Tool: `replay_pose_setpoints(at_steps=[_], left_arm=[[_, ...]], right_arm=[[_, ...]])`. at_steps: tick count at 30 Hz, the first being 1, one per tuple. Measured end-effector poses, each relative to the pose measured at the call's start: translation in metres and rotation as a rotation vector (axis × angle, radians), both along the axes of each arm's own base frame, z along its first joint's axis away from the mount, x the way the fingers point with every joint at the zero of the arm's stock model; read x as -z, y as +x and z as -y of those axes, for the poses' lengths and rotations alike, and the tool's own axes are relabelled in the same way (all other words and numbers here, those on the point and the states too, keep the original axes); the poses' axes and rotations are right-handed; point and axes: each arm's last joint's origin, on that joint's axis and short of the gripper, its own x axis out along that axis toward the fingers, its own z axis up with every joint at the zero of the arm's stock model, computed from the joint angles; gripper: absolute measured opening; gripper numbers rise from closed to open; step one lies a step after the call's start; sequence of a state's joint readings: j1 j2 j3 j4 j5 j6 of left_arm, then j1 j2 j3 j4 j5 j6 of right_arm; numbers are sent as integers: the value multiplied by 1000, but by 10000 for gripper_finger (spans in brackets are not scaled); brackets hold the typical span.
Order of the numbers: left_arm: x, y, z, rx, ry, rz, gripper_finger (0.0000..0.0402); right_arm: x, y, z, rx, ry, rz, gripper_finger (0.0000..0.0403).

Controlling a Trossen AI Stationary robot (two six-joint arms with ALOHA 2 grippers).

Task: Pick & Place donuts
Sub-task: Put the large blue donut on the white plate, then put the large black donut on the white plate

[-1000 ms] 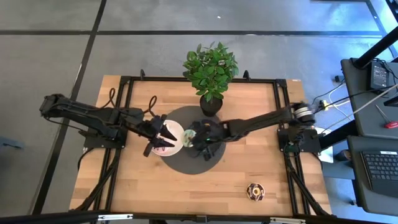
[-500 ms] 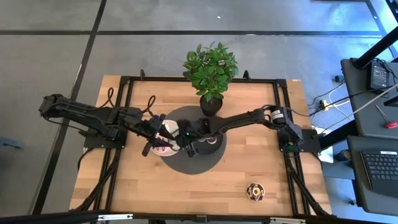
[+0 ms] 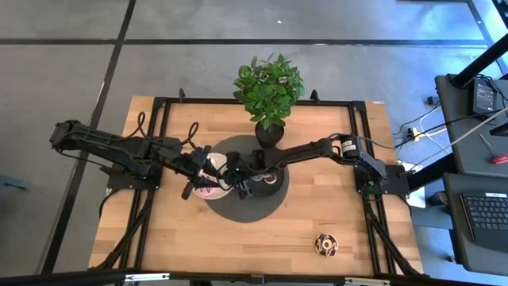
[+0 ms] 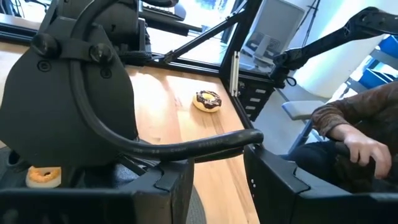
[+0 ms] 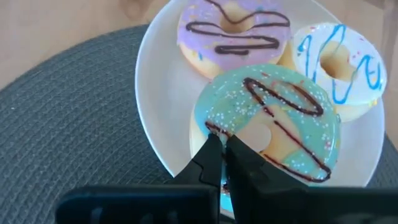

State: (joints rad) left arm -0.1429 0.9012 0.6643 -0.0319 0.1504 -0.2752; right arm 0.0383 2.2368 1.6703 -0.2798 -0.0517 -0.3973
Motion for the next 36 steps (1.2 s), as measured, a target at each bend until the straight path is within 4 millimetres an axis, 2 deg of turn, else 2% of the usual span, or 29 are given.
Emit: replay_pose_setpoints(at_steps=[6, 20, 36], left_arm=[[0, 0, 0, -1, 1, 0, 133], [0, 0, 0, 0, 1, -4, 130], [0, 0, 0, 0, 1, -3, 130]], right_arm=[[0, 0, 2, 55, -29, 0, 35], [3, -3, 1, 49, -25, -46, 65], [1, -4, 2, 52, -30, -42, 138]])
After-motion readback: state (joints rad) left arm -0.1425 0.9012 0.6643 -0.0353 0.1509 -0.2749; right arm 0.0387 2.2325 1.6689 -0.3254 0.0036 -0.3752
